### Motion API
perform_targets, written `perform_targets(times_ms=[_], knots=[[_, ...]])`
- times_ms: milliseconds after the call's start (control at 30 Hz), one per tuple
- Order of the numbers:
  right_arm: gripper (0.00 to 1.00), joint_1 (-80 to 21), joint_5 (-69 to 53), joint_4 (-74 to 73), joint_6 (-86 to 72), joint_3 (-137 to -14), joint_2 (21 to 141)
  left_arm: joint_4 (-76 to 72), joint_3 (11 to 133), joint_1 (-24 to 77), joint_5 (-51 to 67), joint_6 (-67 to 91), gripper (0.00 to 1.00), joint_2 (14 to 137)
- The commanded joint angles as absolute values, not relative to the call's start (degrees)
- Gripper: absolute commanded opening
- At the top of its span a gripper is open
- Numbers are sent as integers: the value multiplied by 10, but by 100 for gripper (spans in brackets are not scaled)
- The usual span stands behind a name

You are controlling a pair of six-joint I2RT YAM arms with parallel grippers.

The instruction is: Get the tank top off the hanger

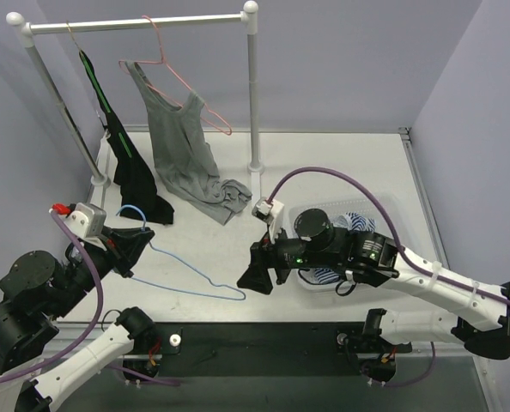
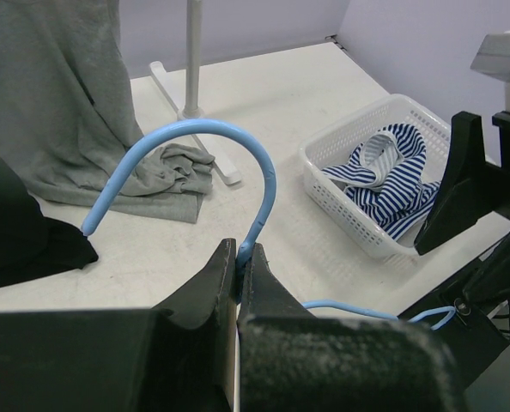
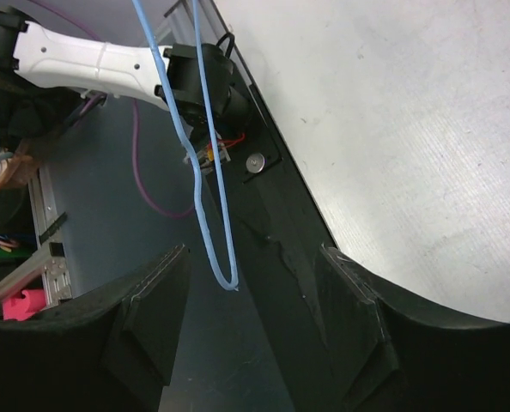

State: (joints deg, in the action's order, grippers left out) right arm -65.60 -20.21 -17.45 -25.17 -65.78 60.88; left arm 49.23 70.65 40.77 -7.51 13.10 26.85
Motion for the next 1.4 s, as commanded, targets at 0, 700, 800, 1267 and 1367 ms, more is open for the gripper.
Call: perform_targets(times_ms=[0,700,800,1267,1367], knots=[[58,-693,-152,-149,-239,-693,633,480,704,407,-87,143,0,272],[0,-802,47,-225,-209,-741,693,476,709,407,-102,150,0,265],[0,-802,58,-224,-201,-743,679,474,710,407,-102,150,8,261],[0,-807,199,-362,-218,-712,538,421,699,407,-55,162,97,209],[0,-807,222,-443,-221,-733,519,439,690,407,-64,153,97,216]])
